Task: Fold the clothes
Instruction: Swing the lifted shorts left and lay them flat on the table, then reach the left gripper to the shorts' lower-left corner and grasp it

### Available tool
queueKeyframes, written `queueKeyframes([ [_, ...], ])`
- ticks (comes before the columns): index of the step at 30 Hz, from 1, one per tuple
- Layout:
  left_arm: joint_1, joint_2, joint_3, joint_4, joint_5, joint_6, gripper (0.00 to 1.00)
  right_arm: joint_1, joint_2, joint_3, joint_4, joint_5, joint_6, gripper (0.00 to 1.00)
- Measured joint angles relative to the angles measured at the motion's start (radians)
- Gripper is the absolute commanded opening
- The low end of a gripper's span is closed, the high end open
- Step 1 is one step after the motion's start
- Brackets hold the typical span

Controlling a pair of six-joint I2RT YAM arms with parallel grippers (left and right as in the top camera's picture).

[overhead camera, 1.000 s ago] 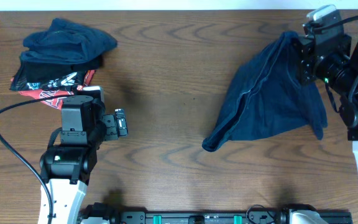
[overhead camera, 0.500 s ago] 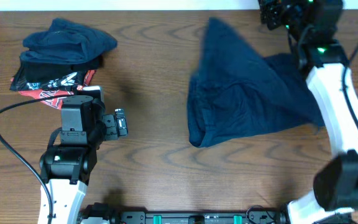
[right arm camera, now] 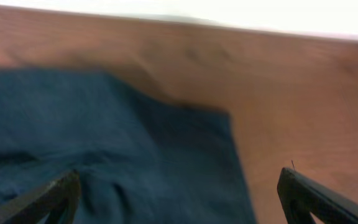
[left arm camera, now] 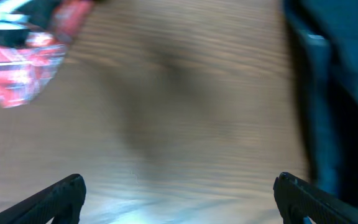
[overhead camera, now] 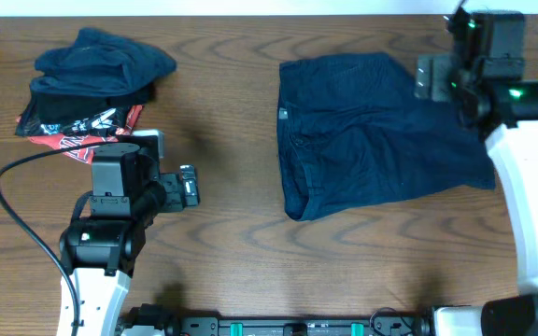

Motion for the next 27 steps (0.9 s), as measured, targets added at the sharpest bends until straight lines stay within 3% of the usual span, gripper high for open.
queueKeyframes([
  [6,0.000,0.050,0.000,-0.017,0.248,0.000,0.98,-0.114,-0.013,0.004,-0.262,0.081,0.065,0.99],
  [10,-0.014,0.120,0.000,-0.036,0.338,-0.016,0.98,-0.186,-0.011,0.003,-0.366,0.077,0.111,0.99],
  [20,-0.223,0.328,0.000,0.008,0.402,-0.029,0.98,-0.262,-0.011,-0.006,-0.428,-0.005,0.141,0.99],
  [27,-0.389,0.474,0.000,0.155,0.407,-0.157,0.95,-0.262,-0.011,-0.021,-0.430,-0.026,0.141,0.99],
])
